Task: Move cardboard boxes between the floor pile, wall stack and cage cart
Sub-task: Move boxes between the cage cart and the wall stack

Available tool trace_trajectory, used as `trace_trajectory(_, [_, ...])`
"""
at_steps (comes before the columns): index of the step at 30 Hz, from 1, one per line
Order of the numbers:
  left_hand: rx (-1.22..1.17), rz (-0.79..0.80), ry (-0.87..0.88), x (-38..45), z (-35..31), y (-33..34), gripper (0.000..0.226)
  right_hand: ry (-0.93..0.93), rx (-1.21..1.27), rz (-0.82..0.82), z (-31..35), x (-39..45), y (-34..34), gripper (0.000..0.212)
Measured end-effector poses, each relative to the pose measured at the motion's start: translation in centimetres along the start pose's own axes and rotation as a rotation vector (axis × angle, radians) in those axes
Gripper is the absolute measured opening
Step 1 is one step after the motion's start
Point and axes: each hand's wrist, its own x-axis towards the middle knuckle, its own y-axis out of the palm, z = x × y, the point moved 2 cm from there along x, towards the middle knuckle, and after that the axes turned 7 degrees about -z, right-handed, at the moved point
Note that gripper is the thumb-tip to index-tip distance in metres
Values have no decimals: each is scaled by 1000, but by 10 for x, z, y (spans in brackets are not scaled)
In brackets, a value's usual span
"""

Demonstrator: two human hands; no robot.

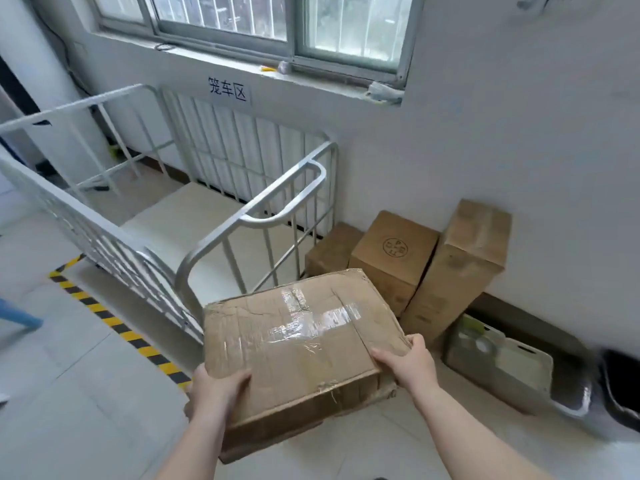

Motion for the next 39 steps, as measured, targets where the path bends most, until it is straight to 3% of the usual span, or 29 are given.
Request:
trace_trajectory(9, [54, 129, 194, -55, -139, 144, 93, 4, 92, -158, -16, 112, -127, 64])
trace_trajectory(15, [125, 29, 283, -43, -201, 179, 63, -13, 111, -135, 7, 163, -128, 70])
trace_trajectory(20, [190, 32, 324, -14, -253, 213, 62, 23, 136, -150, 30, 208, -116, 75])
trace_trajectory(29, [194, 135, 256, 77, -364, 314, 70, 67, 101, -169, 117, 348, -105, 79])
trace_trajectory(31, [171, 163, 207, 92, -379, 333, 62, 70, 56, -166, 141, 387, -112, 75])
trace_trajectory(37, [210, 342, -11, 105, -372, 381, 62, -33, -187, -113, 202, 474, -129, 78])
trace_trajectory(39, [261, 391, -68, 102, -359, 392, 50, -69, -269, -87, 212, 498, -130, 80])
